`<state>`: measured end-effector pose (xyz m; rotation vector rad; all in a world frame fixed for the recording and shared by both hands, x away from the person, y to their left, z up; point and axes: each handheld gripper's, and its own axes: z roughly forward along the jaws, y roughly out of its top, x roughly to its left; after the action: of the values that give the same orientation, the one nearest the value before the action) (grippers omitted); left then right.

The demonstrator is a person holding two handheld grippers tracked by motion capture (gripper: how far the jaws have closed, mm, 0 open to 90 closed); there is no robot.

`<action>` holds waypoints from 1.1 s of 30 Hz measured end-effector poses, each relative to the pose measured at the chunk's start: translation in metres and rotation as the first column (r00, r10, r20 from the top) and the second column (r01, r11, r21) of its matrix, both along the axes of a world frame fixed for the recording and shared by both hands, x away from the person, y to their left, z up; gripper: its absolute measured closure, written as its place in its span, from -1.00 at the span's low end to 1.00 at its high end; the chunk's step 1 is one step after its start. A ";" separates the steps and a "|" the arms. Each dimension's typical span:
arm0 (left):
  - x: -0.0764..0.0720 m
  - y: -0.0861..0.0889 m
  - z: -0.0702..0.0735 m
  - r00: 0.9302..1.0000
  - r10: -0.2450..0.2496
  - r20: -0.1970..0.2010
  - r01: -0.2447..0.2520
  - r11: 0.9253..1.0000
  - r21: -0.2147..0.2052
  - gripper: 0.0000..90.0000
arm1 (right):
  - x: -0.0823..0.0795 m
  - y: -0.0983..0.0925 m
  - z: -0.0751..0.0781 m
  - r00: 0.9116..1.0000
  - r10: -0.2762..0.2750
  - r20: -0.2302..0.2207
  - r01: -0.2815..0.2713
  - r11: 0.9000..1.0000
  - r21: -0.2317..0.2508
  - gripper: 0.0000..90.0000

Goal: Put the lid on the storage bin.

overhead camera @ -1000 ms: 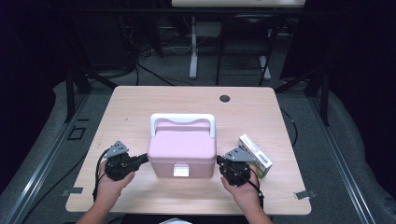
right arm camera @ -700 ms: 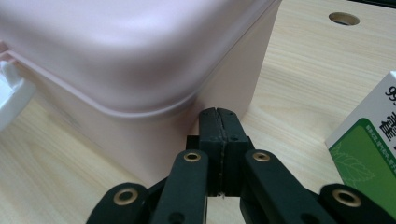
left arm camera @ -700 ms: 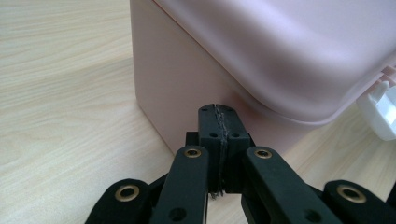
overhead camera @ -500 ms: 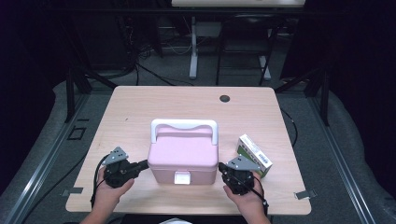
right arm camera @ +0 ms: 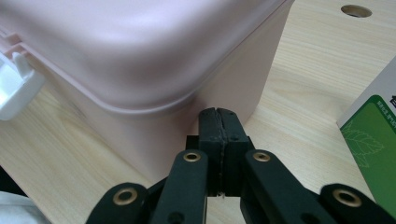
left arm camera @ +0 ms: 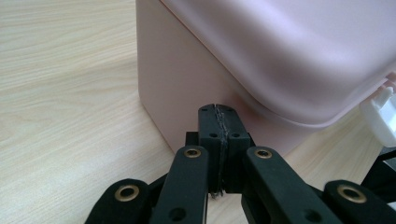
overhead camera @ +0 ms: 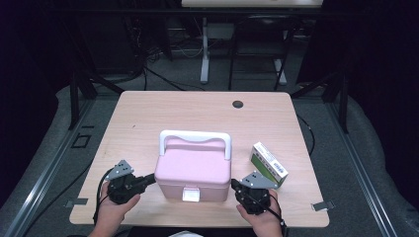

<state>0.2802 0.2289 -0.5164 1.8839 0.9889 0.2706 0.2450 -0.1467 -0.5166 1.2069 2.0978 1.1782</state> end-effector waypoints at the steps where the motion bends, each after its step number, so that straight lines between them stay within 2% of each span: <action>1: -0.001 0.000 0.000 1.000 0.000 -0.001 0.000 1.000 -0.003 0.99 | -0.001 0.000 0.000 1.000 0.000 0.000 0.000 1.000 -0.002 0.99; 5: -0.003 0.003 -0.001 1.000 -0.003 -0.009 0.003 1.000 -0.010 0.95 | -0.003 0.000 0.000 1.000 -0.002 0.000 0.002 1.000 0.006 0.95; 9: -0.001 0.005 -0.001 1.000 -0.006 -0.016 0.006 1.000 -0.012 0.83 | -0.002 -0.002 0.000 1.000 -0.006 -0.002 0.006 1.000 0.008 0.85; 15: 0.004 0.009 -0.002 0.999 0.006 -0.033 -0.006 1.000 -0.020 0.58 | 0.004 -0.009 -0.002 1.000 0.006 -0.015 -0.006 1.000 0.025 0.63; 19: 0.006 0.012 -0.002 0.999 0.013 -0.030 -0.014 0.999 -0.029 0.39 | 0.007 -0.011 -0.003 1.000 0.012 -0.022 -0.012 1.000 0.023 0.52; 22: 0.007 0.014 -0.001 0.999 0.018 -0.030 -0.018 1.000 -0.023 0.35 | 0.008 -0.013 -0.002 1.000 0.017 -0.021 -0.017 1.000 0.010 0.47; 25: 0.008 0.017 0.001 0.999 0.018 -0.033 -0.019 1.000 -0.016 0.27 | 0.010 -0.015 0.000 1.000 0.019 -0.017 -0.019 1.000 0.017 0.42; 31: 0.010 0.022 0.005 0.999 0.022 -0.032 -0.023 0.999 -0.031 0.23 | 0.012 -0.021 0.005 0.999 0.036 -0.027 -0.035 0.999 0.040 0.30; 33: 0.011 0.024 0.008 0.999 0.021 -0.028 -0.022 0.999 -0.038 0.22 | 0.013 -0.021 0.008 0.998 0.058 -0.025 -0.058 0.998 0.024 0.29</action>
<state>0.2908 0.2525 -0.5085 1.8471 1.0265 0.2373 0.2580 -0.1675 -0.5088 1.1851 2.1573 1.2213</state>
